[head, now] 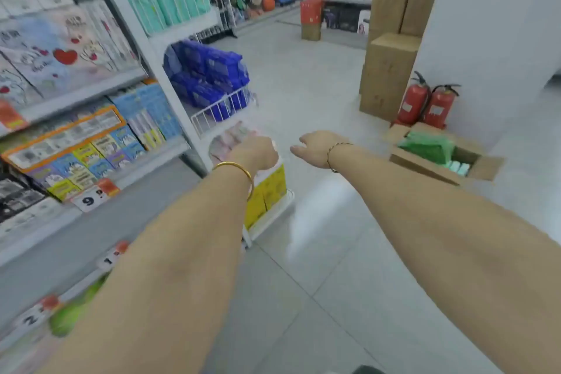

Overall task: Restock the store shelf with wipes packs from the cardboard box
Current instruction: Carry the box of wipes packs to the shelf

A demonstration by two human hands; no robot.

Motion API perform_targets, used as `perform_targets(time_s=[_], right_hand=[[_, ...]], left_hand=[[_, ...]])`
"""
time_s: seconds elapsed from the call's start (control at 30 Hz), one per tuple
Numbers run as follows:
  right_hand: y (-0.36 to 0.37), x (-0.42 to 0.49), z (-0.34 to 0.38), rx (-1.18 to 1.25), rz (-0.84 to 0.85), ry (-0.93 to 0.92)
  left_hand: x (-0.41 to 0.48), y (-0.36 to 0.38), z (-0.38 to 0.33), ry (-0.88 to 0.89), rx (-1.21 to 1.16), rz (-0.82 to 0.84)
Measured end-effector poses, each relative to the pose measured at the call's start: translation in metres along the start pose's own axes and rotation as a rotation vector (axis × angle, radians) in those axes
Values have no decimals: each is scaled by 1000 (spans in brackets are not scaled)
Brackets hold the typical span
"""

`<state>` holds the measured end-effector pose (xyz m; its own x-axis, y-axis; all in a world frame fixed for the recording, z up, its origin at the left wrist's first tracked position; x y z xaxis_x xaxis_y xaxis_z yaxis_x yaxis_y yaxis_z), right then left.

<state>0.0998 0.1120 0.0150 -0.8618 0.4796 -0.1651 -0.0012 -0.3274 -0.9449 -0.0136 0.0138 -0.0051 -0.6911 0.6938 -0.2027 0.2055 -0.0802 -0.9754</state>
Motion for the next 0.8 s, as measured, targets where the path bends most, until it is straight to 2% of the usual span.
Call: perform_targets(time_s=[0.23,0.33,0.43,0.6,0.8], right_hand=[[196,-91,-62,68,484,208],[265,-130,-82,146,659,336],[311,-163,-101,196,783,445],[332,-175,-134,300,820,601],[322,-127,-199,419,723,736]], left_hand=[[-79,225,-24,7,-8,513],[-114,287,-35,14,-14,709],[-136,317,-50,63,-19,799],[-116,331,-84,140,-11,891],[-37,329,-143,222,-19,933]])
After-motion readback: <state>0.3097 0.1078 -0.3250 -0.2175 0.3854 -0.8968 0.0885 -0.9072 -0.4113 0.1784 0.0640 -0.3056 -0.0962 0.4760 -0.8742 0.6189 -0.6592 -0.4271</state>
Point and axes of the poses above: each hand's wrist, its own x-axis towards the middle knuckle, its own y-axis out of the palm, z = x × y, the point moved 2 cm from there along x, towards the middle knuckle, and after that the axes turned 3 degrees about -z, right-handed, at the moved point
